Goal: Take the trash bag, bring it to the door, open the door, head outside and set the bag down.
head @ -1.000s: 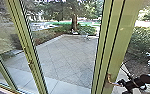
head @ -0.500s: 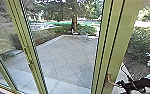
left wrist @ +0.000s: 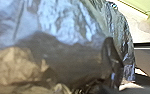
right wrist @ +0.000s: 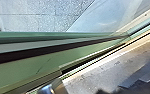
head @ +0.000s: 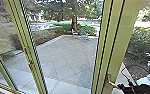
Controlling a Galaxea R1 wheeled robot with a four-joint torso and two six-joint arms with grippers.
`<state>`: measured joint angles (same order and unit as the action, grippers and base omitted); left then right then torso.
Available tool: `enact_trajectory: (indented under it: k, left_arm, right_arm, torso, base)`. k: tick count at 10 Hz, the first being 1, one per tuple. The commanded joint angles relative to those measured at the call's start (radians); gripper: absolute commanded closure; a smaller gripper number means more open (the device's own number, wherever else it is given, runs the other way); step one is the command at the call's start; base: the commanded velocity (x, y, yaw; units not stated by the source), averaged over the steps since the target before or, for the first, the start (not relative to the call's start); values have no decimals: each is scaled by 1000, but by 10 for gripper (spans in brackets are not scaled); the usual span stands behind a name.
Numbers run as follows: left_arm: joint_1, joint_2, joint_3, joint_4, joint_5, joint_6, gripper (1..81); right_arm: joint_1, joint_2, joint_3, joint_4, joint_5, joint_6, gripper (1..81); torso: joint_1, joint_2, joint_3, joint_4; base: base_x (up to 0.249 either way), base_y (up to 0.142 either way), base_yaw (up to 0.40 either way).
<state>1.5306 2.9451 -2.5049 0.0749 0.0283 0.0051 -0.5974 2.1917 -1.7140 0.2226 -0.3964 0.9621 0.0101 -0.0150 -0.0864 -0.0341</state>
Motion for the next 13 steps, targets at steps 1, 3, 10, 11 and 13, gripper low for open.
enact_trajectory:
  k: [1,3,10,11,13]
  left_arm:
    - [-30,10,-5,2,65,10,811]
    - [-30,19,-26,0,65,10,811]
    - [-23,22,-31,2,65,10,811]
    - [-19,20,-31,0,65,10,811]
    - [-8,16,-48,-4,65,10,811]
  right_arm:
    - [-69,44,-19,-87,-314,-17,10]
    - [-117,96,-28,-135,-303,-17,10]
    - [-250,271,-169,-236,-227,-32,10]
    - [-253,280,-176,-249,-190,-51,10]
    - [-252,299,-199,-270,-108,-79,10]
  torso:
    - [0,0,0,0]
    - [0,0,0,0]
    - [-3,-3,3,-1]
    - [-5,-4,4,-1]
    - [-7,-6,5,-3]
  base:
    - [0,0,0]
    - [0,0,0]
    - [0,0,0]
    - [0,0,0]
    - [0,0,0]
